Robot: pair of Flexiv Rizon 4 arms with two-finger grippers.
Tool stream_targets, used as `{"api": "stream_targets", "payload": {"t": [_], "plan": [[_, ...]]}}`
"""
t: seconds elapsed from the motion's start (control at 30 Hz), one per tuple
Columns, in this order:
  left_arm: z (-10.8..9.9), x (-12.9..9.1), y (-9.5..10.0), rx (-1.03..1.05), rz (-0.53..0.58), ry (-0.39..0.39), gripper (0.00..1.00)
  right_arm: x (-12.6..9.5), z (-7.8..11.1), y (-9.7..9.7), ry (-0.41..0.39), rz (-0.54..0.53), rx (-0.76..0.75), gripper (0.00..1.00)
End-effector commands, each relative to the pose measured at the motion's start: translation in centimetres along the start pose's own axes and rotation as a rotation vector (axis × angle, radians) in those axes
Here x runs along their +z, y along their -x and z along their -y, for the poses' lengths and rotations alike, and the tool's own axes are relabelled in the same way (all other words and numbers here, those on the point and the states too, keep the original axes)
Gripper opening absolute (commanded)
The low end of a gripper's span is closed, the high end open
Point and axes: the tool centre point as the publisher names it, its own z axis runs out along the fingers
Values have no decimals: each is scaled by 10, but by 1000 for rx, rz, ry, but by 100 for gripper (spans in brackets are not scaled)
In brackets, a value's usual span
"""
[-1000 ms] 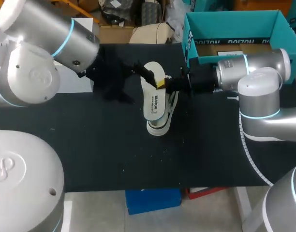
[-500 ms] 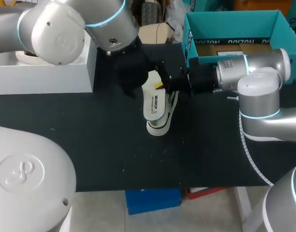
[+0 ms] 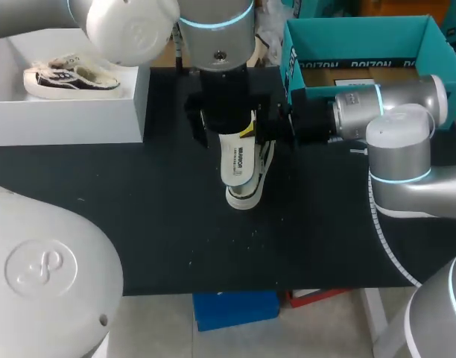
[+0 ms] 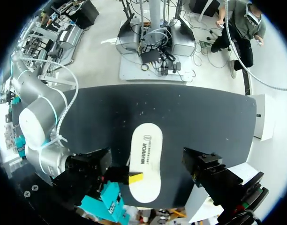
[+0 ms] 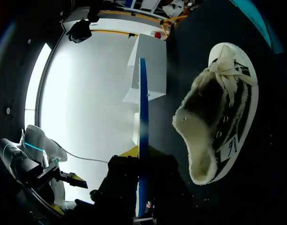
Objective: Take the shoe out of the shoebox, open the shoe tongue, remove and reinsert the insole, then place the shoe into the shoebox
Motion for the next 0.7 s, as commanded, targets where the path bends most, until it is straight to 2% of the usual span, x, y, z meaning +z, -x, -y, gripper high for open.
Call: {"api": "stream_targets", "payload": {"t": [0.03,0.4,0.57,0.7], "plan": [[3,3,-6,4,65,13,100,1,0,0,2,-1,0,0],[-6,7,-7,62,72,-34,100,1,0,0,2,-1,0,0],[-21,10,-7,84,61,-49,100,1,0,0,2,-1,0,0],[-41,8,-8,97,63,-48,100,1,0,0,2,-1,0,0]]}}
